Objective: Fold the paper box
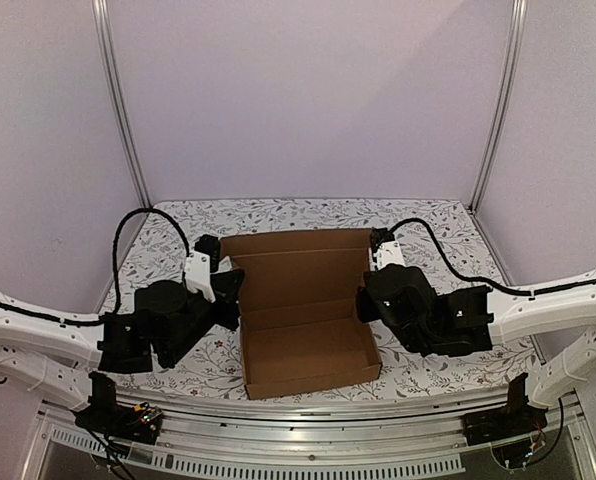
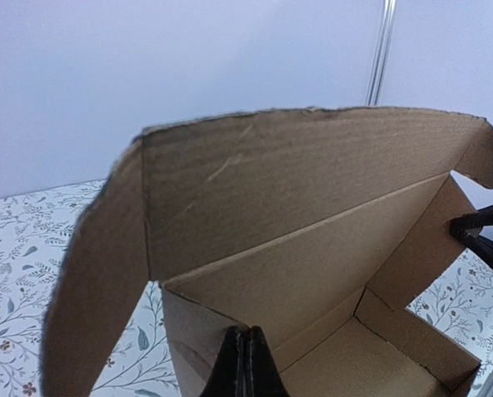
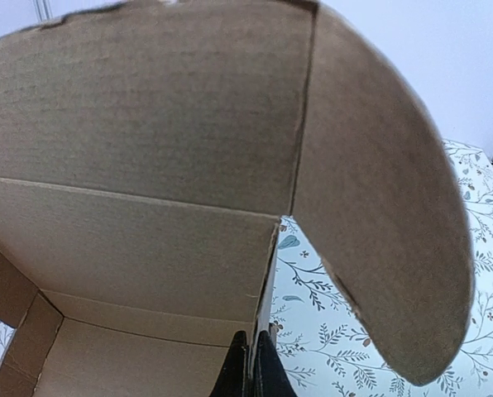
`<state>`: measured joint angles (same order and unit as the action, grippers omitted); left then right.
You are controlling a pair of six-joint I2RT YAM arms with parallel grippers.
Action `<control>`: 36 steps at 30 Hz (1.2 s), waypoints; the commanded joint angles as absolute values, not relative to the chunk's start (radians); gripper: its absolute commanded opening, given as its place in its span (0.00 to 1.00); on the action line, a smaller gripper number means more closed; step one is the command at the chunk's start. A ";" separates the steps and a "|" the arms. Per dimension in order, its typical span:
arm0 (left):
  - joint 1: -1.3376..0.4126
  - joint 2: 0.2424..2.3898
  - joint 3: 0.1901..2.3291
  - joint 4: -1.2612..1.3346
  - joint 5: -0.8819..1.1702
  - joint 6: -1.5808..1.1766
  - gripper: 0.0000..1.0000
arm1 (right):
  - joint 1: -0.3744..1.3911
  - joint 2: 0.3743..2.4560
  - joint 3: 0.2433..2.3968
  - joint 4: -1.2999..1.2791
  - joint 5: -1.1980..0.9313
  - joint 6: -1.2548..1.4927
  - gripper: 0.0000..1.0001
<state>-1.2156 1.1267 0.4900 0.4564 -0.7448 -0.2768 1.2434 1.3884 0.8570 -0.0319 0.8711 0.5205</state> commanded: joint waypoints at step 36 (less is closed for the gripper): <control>-1.439 1.380 0.539 0.282 -0.775 -0.363 0.00 | 1.300 1.291 0.736 -0.057 0.731 0.583 0.29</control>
<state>-1.4029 1.3239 0.5552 0.4068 -0.9142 -0.3420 1.2636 1.3220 0.7494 -0.0547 0.8501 0.5926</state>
